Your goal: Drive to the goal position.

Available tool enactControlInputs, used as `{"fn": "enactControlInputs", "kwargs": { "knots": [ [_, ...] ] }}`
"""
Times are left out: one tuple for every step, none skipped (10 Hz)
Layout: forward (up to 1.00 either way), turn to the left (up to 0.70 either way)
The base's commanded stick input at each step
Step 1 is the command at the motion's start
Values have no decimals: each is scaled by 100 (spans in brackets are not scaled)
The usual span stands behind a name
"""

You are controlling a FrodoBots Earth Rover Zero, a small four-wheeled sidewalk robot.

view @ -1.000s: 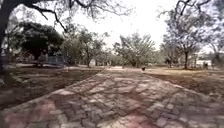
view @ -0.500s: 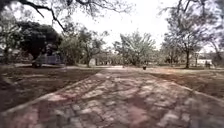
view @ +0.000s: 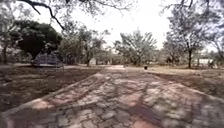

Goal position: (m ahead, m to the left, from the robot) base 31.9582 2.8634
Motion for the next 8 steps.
{"fn": "enactControlInputs", "kwargs": {
  "knots": [
    [70, 0],
    [70, 0],
    [70, 0],
    [70, 0],
    [70, 0],
    [70, 0],
    [70, 0],
    [70, 0]
  ]
}}
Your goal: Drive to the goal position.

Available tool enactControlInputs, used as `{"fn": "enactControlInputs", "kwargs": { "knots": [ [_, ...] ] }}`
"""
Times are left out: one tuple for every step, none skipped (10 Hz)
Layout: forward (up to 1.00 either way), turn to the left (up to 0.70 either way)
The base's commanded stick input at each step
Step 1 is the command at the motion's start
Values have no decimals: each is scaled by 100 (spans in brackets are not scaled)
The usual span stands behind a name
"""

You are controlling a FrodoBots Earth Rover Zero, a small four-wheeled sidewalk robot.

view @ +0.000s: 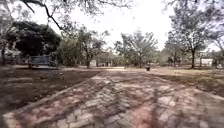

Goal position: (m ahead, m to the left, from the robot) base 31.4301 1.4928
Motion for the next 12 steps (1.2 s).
{"fn": "enactControlInputs", "kwargs": {
  "knots": [
    [70, 0],
    [70, 0],
    [70, 0],
    [70, 0],
    [70, 0],
    [70, 0],
    [70, 0],
    [70, 0],
    [70, 0],
    [70, 0],
    [70, 0],
    [70, 0]
  ]
}}
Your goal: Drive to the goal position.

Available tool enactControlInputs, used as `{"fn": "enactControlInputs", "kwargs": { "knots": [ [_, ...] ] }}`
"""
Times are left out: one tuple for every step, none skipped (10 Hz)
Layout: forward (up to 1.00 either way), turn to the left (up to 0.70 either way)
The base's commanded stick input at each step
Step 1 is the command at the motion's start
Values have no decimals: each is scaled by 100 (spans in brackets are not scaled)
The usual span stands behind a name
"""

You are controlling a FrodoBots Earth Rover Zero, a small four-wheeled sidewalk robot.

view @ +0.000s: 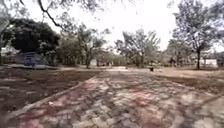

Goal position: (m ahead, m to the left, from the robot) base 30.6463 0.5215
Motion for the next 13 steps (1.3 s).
{"fn": "enactControlInputs", "kwargs": {
  "knots": [
    [70, 0],
    [70, 0],
    [70, 0],
    [70, 0],
    [70, 0],
    [70, 0],
    [70, 0],
    [70, 0],
    [70, 0],
    [70, 0],
    [70, 0],
    [70, 0],
    [70, 0]
  ]
}}
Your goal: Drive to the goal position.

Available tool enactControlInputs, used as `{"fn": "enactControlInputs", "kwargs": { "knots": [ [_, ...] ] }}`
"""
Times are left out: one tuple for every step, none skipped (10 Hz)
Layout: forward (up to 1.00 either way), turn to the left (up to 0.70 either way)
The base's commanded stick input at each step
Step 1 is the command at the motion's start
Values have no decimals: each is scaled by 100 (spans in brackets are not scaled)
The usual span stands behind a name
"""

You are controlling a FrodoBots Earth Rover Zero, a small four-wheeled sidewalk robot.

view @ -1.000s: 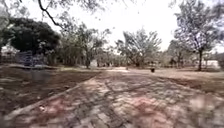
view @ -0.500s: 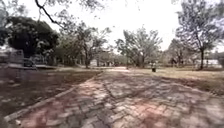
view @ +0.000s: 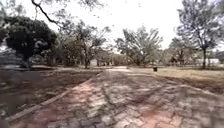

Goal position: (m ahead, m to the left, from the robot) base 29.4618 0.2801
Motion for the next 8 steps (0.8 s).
{"fn": "enactControlInputs", "kwargs": {
  "knots": [
    [70, 0],
    [70, 0],
    [70, 0],
    [70, 0],
    [70, 0],
    [70, 0],
    [70, 0],
    [70, 0]
  ]
}}
